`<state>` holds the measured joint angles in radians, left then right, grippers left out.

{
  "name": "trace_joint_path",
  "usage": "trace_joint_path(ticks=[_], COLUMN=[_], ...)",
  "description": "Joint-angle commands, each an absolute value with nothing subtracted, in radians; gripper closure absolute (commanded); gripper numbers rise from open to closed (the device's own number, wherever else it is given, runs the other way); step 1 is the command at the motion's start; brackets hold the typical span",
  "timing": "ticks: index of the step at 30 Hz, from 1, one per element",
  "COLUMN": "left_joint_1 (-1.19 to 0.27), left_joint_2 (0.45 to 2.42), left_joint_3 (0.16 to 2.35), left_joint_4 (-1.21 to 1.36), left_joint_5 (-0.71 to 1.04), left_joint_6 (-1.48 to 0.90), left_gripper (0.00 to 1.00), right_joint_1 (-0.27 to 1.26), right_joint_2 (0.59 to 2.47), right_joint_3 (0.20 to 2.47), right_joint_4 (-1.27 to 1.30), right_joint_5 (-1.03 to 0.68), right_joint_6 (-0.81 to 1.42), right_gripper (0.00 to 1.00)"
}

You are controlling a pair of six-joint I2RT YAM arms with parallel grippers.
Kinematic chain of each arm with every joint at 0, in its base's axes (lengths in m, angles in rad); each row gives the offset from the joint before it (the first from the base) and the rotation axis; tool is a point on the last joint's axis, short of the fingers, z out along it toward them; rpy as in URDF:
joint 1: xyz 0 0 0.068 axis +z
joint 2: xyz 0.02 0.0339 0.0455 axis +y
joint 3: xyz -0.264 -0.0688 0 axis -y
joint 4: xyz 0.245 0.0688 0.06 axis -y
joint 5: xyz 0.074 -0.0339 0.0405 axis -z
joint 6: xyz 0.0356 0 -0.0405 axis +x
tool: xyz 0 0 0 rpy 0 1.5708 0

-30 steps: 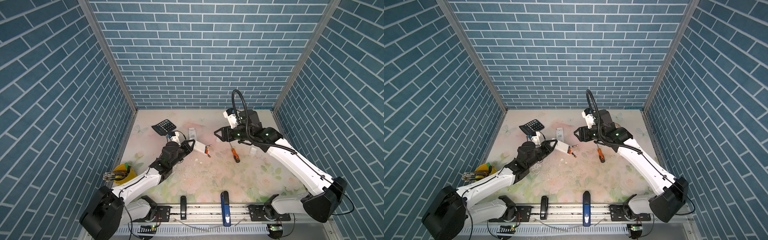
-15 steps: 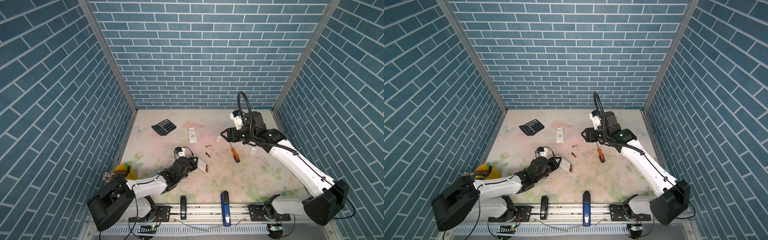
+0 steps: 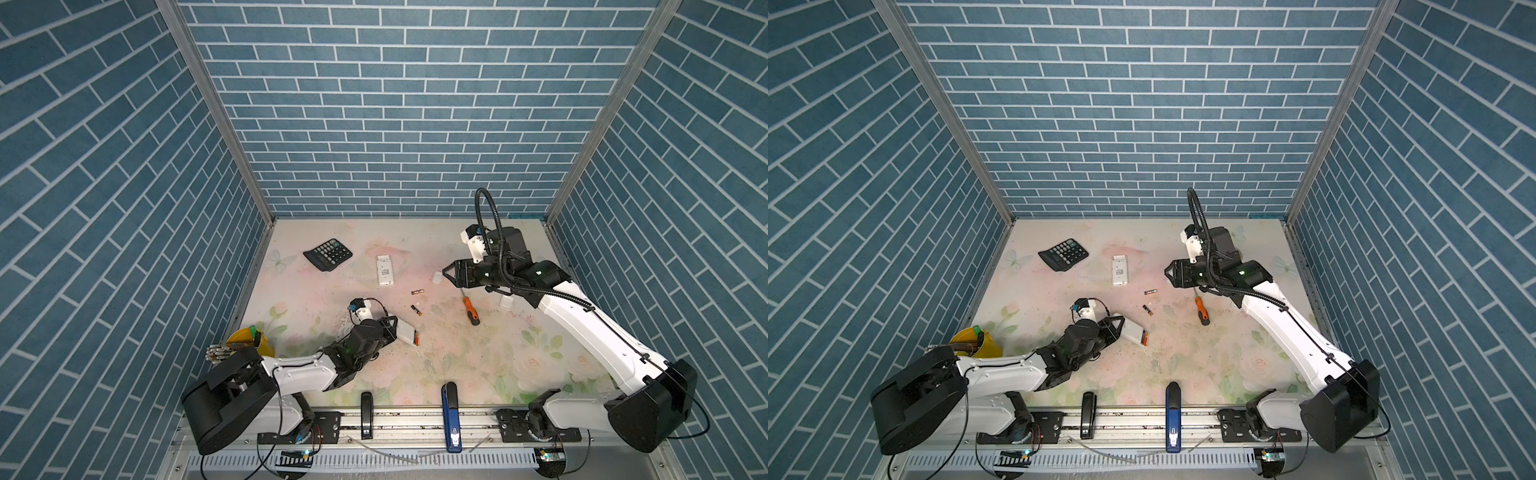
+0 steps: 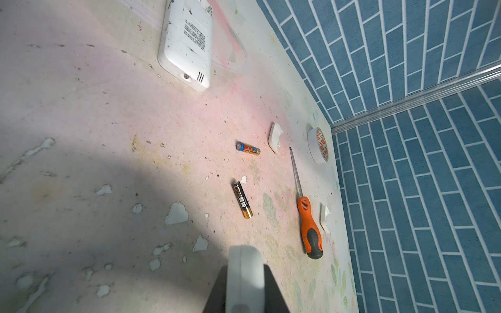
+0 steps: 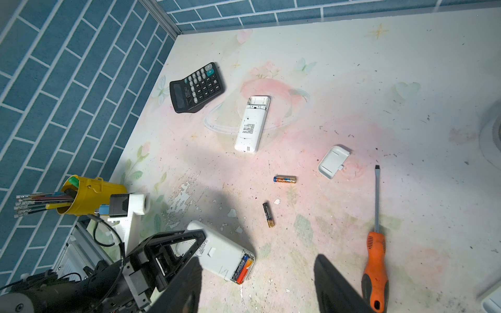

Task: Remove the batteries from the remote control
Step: 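Hold the white remote on the table with the left gripper, batteries facing up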

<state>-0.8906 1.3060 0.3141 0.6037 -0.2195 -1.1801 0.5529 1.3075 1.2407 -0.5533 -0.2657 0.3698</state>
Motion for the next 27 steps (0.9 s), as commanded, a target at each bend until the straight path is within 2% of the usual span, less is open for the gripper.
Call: trace_joint_path(ticks=[1,8,16,27], left_joint_1=[-0.902,-0.910,-0.910,-0.911], left_joint_2=[1.308,1.305,1.289,1.330], left_joint_3=[0.301,0.294,0.283,0.258], left_joint_4=[0.561,0.522,0.470,0.486], left_joint_5=[-0.253,-0.244,-0.230,-0.187], left_joint_6=[-1.163,-1.158,-1.155,-1.168], left_gripper=[0.81,0.65,0.55,0.53], right_joint_1=[0.548,0.548,0.548,0.548], right_joint_2=[1.299,1.287,1.280,1.285], right_joint_3=[1.203,1.186,1.174,1.160], right_joint_4=[-0.533,-0.527,-0.514,-0.503], right_joint_5=[-0.268,-0.267,-0.266,-0.265], right_joint_6=[0.394,0.402,0.416,0.428], right_gripper=[0.34,0.34,0.34,0.34])
